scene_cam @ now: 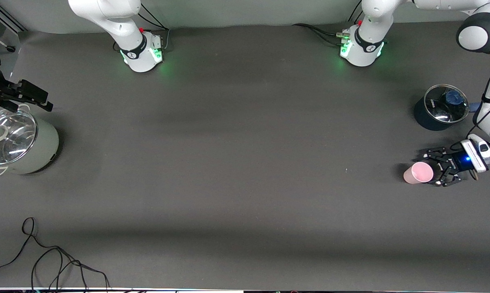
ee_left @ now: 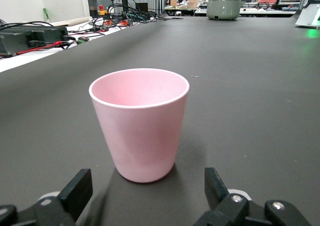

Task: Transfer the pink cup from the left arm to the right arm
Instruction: 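Close the left gripper around the pink cup's side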

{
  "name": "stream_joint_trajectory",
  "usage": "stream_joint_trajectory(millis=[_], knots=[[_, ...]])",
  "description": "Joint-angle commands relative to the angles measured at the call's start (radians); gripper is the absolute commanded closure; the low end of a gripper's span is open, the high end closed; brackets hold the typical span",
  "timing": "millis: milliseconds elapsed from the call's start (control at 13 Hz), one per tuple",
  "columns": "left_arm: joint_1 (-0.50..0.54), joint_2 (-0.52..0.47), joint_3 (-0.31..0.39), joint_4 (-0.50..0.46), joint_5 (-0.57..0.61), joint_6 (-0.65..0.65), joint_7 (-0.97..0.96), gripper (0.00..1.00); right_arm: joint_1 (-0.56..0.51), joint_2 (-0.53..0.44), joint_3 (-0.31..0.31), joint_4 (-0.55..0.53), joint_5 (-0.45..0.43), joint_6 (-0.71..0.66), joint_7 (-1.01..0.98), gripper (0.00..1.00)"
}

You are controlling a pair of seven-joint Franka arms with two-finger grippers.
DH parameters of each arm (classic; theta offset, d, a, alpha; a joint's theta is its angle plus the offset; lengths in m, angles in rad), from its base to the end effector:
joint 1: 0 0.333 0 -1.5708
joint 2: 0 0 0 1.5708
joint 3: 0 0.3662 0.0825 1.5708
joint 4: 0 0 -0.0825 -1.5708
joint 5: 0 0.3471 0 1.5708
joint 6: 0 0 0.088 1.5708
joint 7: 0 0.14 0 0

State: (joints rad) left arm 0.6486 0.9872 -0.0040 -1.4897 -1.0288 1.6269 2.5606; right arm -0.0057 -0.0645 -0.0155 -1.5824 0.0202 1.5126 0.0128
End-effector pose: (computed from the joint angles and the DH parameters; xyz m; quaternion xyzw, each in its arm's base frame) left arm 0.5764 0.2893 0.1258 0.6420 -0.5170 0.4490 0.3448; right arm 0.4882 -0.0077 0.6641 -0.9998 0.0164 0.0026 0.0106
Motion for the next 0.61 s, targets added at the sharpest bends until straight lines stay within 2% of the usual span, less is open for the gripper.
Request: stream_joint_trajectory(millis=[0, 537], knots=[[-0.007, 0.015, -0.013, 0.006, -0.036, 0.028, 0.021, 0.0, 0.001, 0.009, -0.006, 0.022, 0.009, -0.014, -0.024, 0.0], [-0.024, 0.027, -0.043, -0.003, -0.045, 0.048, 0.01, 0.0, 0.001, 0.011, -0.006, 0.022, 0.009, -0.014, -0.024, 0.0]])
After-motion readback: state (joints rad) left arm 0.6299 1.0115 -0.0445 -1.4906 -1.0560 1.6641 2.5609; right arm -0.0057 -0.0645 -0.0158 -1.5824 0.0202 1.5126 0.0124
